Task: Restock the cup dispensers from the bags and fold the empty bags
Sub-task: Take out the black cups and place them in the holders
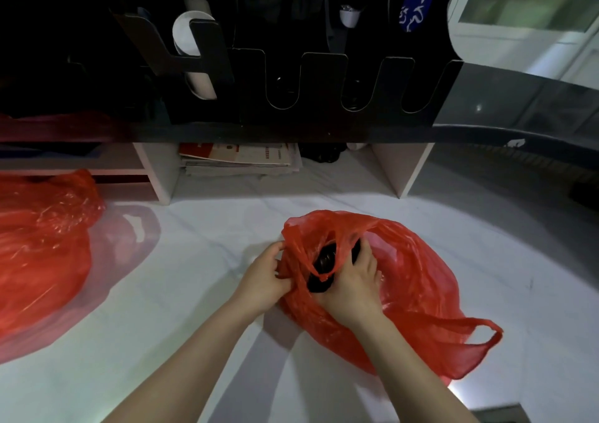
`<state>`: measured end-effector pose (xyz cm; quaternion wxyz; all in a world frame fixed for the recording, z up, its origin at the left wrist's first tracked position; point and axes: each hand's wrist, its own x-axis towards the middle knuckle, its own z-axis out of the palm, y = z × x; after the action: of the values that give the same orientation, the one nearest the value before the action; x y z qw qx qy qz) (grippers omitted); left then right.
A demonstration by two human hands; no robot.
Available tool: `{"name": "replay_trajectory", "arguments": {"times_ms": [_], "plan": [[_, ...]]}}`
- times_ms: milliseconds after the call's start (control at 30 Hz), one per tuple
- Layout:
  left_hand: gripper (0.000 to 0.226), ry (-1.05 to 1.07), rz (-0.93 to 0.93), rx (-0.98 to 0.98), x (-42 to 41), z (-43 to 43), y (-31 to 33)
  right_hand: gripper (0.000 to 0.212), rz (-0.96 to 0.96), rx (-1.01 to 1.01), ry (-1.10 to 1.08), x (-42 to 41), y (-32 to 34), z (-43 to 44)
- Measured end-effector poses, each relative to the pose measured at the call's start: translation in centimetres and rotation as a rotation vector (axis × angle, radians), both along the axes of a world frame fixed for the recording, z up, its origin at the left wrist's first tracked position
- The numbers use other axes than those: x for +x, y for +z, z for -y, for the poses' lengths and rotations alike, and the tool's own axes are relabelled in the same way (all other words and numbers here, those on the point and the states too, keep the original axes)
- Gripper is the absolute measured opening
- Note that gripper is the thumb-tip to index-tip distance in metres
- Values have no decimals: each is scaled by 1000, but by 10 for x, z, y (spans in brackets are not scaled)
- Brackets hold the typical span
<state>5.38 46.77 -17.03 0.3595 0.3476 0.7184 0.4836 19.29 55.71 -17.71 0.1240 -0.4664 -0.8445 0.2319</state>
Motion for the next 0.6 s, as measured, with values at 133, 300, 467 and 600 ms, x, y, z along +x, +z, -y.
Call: {"name": "replay_trajectory", "arguments": {"times_ms": [133, 300, 467, 600], "plan": [[57, -51, 82, 19, -3, -6, 2, 109, -19, -37, 3, -5, 5, -8], [58, -57, 87, -11, -5, -10, -5, 109, -143, -79, 20, -3, 5, -14], [52, 63, -40, -27, -14, -8, -8, 105, -3, -79, 27, 4, 8, -22], [45, 172, -80, -57, -21, -8, -7, 95, -75, -172, -79, 14, 17, -31]]}}
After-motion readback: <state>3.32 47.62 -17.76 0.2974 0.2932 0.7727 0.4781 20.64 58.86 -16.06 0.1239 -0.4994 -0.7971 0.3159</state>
